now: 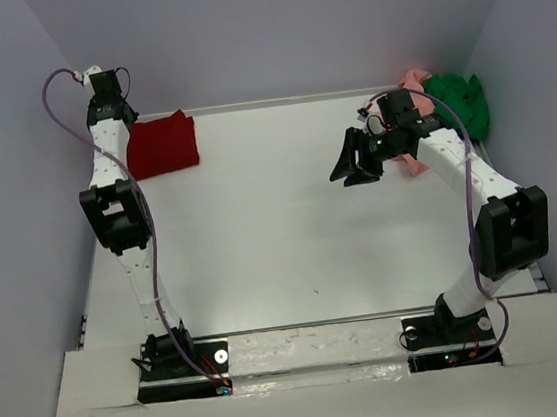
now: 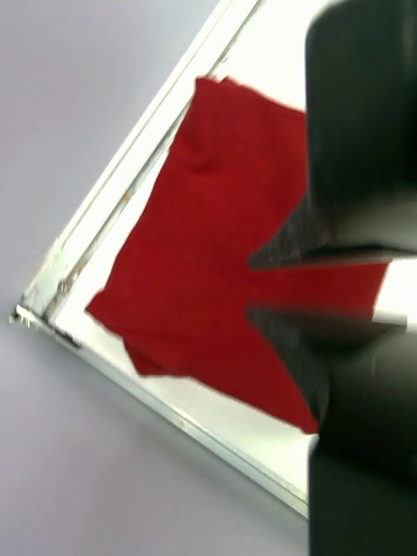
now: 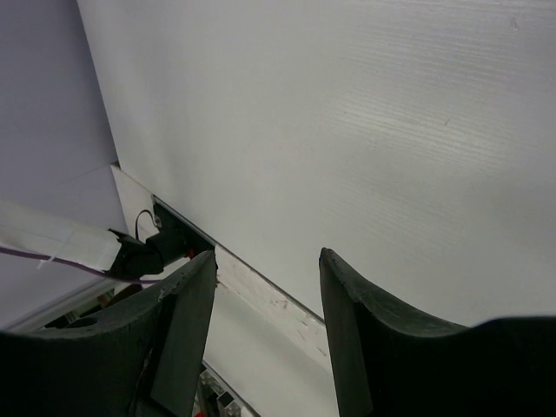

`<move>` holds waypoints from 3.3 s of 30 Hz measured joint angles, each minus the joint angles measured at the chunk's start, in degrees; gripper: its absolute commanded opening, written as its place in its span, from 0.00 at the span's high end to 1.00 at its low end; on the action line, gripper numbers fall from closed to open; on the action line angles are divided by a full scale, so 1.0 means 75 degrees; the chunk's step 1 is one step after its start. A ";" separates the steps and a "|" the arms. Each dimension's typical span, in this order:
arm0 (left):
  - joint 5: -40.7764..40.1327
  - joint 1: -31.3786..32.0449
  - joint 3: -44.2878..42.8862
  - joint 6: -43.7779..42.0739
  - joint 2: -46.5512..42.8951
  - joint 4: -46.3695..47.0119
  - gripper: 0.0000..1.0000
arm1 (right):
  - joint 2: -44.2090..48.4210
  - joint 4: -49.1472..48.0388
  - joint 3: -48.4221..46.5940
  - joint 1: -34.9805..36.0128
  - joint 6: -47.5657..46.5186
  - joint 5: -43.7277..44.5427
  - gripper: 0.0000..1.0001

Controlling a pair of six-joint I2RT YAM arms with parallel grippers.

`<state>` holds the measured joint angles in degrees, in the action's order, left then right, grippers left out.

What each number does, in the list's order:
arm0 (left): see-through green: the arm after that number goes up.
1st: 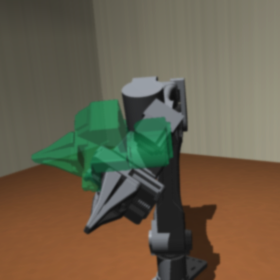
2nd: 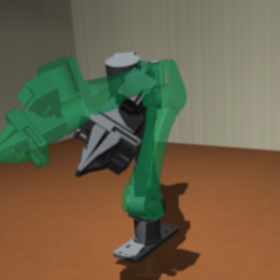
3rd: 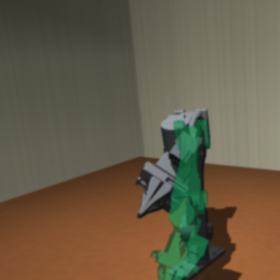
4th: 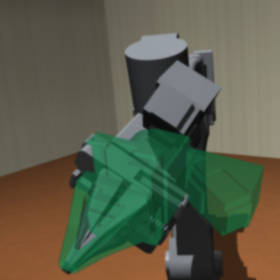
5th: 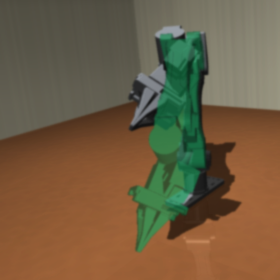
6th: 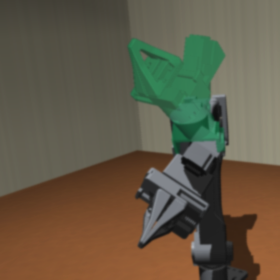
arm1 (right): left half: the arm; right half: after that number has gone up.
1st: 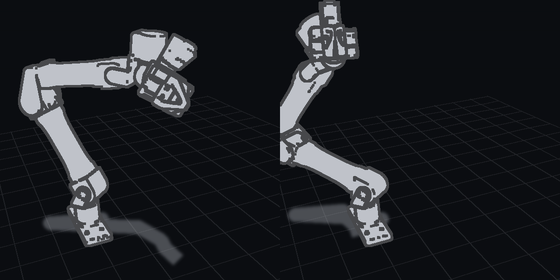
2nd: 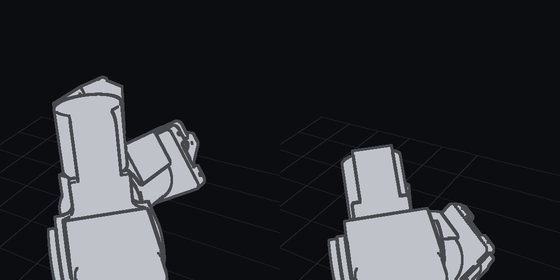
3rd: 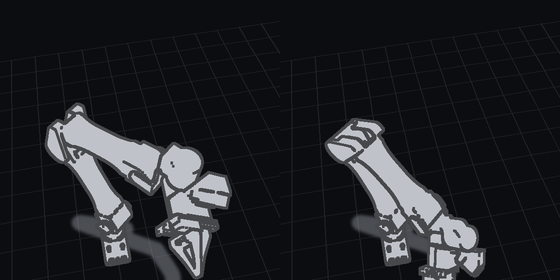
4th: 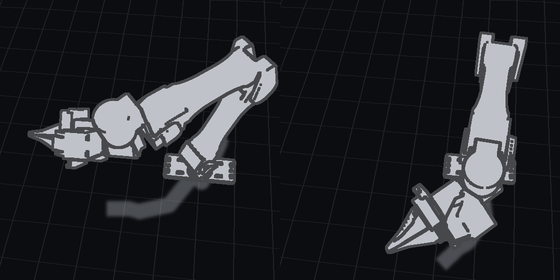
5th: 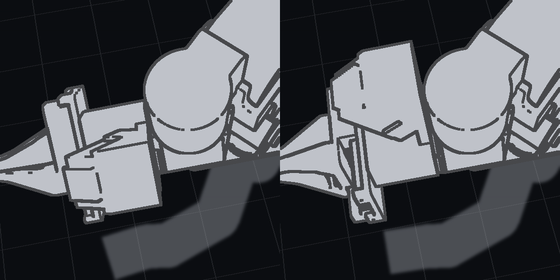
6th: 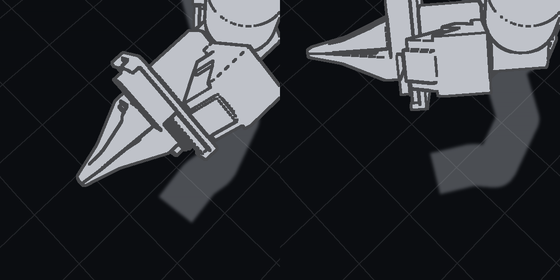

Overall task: Fold and stack the t-shirts
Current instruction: Put the neatly folded tshirt into the corner of the board with the left arm

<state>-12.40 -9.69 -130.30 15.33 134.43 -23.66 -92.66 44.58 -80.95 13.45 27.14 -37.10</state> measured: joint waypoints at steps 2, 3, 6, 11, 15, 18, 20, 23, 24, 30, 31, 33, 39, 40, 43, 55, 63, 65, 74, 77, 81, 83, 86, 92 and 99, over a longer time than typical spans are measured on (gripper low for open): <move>0.0137 0.0204 0.0076 0.0169 -0.0277 -0.0119 0.71 | 0.0000 -0.0003 0.0000 0.0000 0.0000 -0.0020 0.44; 0.0187 0.0280 0.0111 0.0233 -0.0364 -0.0166 0.69 | 0.0000 -0.0003 0.0000 0.0000 0.0000 -0.0032 0.43; 0.0262 0.0647 0.0530 0.0388 -0.0723 -0.0286 0.64 | 0.0000 -0.0006 0.0000 0.0000 0.0000 -0.0061 0.44; 0.0487 0.1367 0.1209 0.0679 -0.0935 -0.0659 0.55 | 0.0000 -0.0015 0.0000 0.0000 0.0000 -0.0114 0.44; 0.1014 0.1859 0.1716 0.0924 -0.0927 -0.1064 0.60 | 0.0000 -0.0050 0.0000 0.0000 0.0009 -0.0128 0.44; 0.1346 0.2130 0.2066 0.1093 -0.0927 -0.1291 0.61 | 0.0000 -0.0119 0.0000 0.0000 0.0012 -0.0152 0.43; 0.1553 0.2183 0.2299 0.1169 -0.0930 -0.1282 0.70 | 0.0000 -0.0189 0.0000 0.0000 0.0015 -0.0157 0.43; 0.1827 0.2209 0.2576 0.1271 -0.0927 -0.1343 0.96 | 0.0000 -0.0239 0.0015 0.0000 0.0015 -0.0166 0.43; 0.1894 0.2209 0.2626 0.1309 -0.0927 -0.1370 1.00 | 0.0000 -0.0239 0.0026 0.0000 0.0015 -0.0166 0.43; 0.2122 0.2218 0.2745 0.1396 -0.0886 -0.1376 1.00 | 0.0000 -0.0306 0.0067 0.0000 0.0041 -0.0175 0.43; 0.2124 0.2218 0.2646 0.1396 -0.0813 -0.1434 1.00 | 0.0000 -0.0323 0.0067 0.0000 0.0038 -0.0172 0.44; 0.2139 0.2218 0.2393 0.1396 -0.0600 -0.1489 1.00 | 0.0000 -0.0350 0.0067 0.0000 0.0038 -0.0172 0.43; 0.2180 0.2215 0.1778 0.1402 0.0122 -0.1614 1.00 | 0.0003 -0.0350 0.0076 0.0000 0.0038 -0.0172 0.43; 0.2189 0.2209 0.1702 0.1405 0.0221 -0.1644 1.00 | 0.0009 -0.0350 0.0082 0.0000 0.0041 -0.0172 0.43; 0.2241 0.2154 0.1282 0.1431 0.0574 -0.1743 1.00 | 0.0012 -0.0358 0.0111 0.0000 0.0041 -0.0172 0.43; 0.2238 0.1495 0.0460 0.1431 0.0962 -0.1918 1.00 | 0.0093 -0.0356 0.0160 0.0000 0.0044 -0.0172 0.43; 0.2212 0.1014 0.0326 0.1419 0.0991 -0.2020 1.00 | 0.0093 -0.0356 0.0160 0.0000 0.0044 -0.0178 0.43; 0.2177 0.0941 0.0213 0.1419 0.1046 -0.2031 1.00 | 0.0093 -0.0356 0.0160 0.0000 0.0044 -0.0189 0.43; 0.2183 0.0898 -0.0137 0.1405 0.1332 -0.2005 0.98 | 0.0093 -0.0356 0.0160 0.0000 0.0044 -0.0224 0.43; 0.2180 0.0898 -0.0300 0.1408 0.1460 -0.1888 0.97 | 0.0093 -0.0358 0.0172 0.0000 0.0047 -0.0227 0.43; 0.2165 0.0895 -0.0507 0.1405 0.1562 -0.1807 0.95 | 0.0108 -0.0399 0.0286 0.0000 0.0087 -0.0224 0.43; 0.2171 0.0892 -0.0653 0.1408 0.1635 -0.1772 0.94 | 0.0108 -0.0402 0.0367 0.0000 0.0105 -0.0224 0.43; 0.2162 0.0886 -0.0679 0.1402 0.1644 -0.1746 0.81 | 0.0108 -0.0396 0.0417 0.0000 0.0131 -0.0224 0.43; 0.1982 0.0901 0.0230 0.1364 0.1139 -0.1413 0.36 | 0.0111 -0.0411 0.0417 0.0000 0.0157 -0.0227 0.43; 0.1119 0.1043 0.1361 0.1160 -0.0729 -0.1676 0.01 | 0.0111 -0.0574 0.0417 0.0000 0.0146 -0.0248 0.43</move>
<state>-4.01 -1.87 -120.09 24.03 128.97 -36.23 -91.83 40.27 -77.82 13.45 28.23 -38.96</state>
